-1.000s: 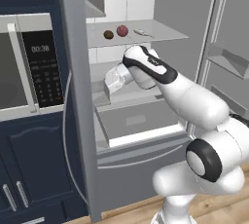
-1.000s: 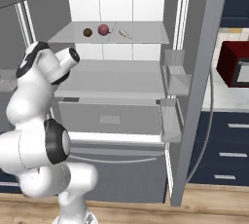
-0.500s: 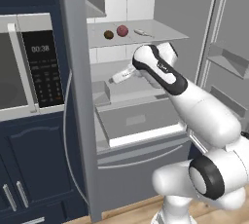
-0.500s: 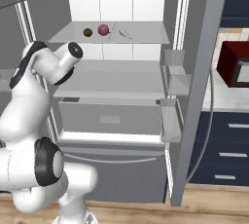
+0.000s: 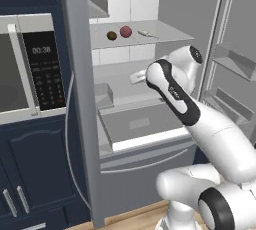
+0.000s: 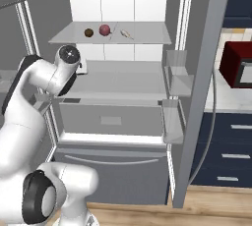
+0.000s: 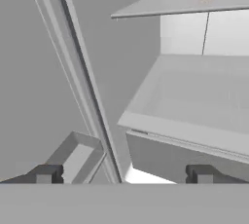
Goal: Open the fridge, remove the kiwi, onion, and fish, and place them on any counter.
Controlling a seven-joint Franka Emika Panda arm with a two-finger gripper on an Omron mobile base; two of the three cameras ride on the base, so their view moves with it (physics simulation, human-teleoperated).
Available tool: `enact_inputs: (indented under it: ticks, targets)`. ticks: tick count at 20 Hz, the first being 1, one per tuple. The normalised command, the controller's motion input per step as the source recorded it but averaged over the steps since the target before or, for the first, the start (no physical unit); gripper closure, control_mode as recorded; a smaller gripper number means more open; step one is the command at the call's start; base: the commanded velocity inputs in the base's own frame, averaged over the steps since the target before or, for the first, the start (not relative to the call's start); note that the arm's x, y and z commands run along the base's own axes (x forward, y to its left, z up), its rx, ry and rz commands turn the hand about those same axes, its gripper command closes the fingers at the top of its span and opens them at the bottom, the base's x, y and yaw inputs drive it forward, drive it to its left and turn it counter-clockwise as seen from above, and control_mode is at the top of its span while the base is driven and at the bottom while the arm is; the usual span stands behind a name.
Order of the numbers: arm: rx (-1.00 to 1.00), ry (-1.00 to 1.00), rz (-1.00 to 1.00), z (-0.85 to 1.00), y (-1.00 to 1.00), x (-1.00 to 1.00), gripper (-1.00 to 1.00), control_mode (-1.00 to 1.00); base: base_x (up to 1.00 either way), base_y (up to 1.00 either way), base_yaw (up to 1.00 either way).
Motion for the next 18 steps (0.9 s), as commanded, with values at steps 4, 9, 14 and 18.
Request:
enact_inputs:
  ticks: [4,9,14,18]
  targets:
    - [-0.02,0.04,-0.25,0.0,-0.74,-0.07,-1.0,-1.0,0.0,0.0,0.0]
    - [-0.08,0.16,-0.29,0.12,-0.48,-0.01,-1.0,-1.0,0.0,0.0,0.0]
    - [-0.1,0.12,-0.27,0.57,-0.27,-0.01,-1.0,-1.0,0.0,0.0,0.0]
    - [-0.01,0.0,-0.01,0.5,-0.62,-0.35,-1.0,-1.0,0.0,0.0,0.0]
